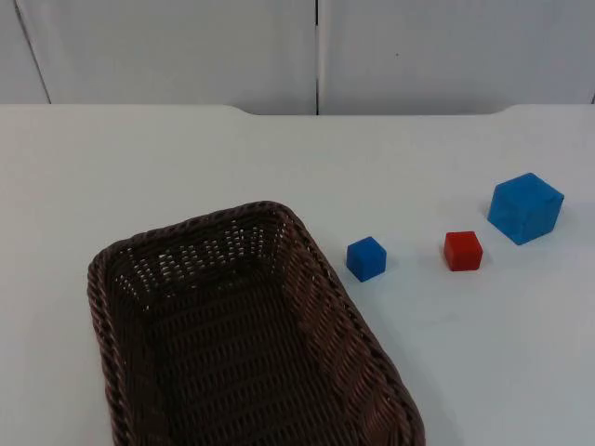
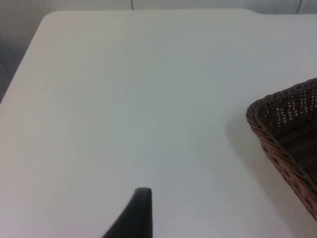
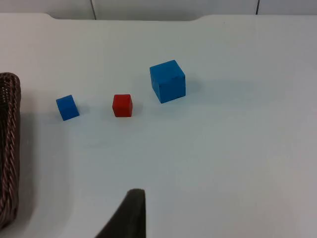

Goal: Pick up the basket with the left hand and place the largest block into the basket with the right hand.

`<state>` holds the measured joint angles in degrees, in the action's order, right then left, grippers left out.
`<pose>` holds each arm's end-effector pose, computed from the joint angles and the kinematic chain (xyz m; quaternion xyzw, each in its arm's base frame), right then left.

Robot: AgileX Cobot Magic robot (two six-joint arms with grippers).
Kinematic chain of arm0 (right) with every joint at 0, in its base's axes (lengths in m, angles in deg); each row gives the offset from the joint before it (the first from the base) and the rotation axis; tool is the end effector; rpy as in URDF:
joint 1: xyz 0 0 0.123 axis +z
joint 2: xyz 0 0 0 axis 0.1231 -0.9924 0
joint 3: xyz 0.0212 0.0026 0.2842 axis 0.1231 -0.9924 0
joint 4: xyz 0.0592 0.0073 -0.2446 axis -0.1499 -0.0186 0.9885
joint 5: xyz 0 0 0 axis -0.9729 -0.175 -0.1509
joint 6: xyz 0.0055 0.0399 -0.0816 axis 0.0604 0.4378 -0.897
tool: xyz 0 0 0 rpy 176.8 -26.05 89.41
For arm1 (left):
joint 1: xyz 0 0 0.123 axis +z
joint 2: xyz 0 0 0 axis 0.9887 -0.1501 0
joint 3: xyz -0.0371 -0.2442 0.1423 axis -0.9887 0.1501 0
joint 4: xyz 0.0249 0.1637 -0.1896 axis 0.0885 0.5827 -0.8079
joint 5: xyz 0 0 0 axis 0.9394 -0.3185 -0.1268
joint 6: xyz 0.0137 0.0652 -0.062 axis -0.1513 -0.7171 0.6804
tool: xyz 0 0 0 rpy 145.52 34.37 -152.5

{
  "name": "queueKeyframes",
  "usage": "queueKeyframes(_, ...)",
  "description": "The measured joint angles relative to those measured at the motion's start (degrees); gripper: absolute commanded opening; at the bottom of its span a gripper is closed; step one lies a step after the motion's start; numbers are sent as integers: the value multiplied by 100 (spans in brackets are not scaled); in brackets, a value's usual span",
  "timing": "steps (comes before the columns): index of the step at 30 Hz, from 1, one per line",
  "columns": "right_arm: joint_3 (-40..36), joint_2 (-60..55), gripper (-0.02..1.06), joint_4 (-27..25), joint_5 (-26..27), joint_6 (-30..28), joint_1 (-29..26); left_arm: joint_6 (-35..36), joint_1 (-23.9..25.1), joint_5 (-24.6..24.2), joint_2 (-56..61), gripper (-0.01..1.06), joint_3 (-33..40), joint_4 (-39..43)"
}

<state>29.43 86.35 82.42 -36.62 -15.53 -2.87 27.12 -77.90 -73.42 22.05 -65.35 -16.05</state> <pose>-0.0078 0.0057 0.2807 -0.0491 0.8527 0.0486 0.5178 -0.0054 -0.0054 0.2753 -0.0054 0.8598 -0.0049 0.5106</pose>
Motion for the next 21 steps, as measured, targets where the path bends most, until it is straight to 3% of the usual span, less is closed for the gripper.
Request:
queueKeyframes(13, 0, 0, 105, 0, 0, 0, 0, -11, 0, 116, -835, 105, -713, -89)
queueKeyframes(21, 0, 0, 105, 0, 0, 0, 0, -11, 0, 109, -1486, 105, -747, -144)
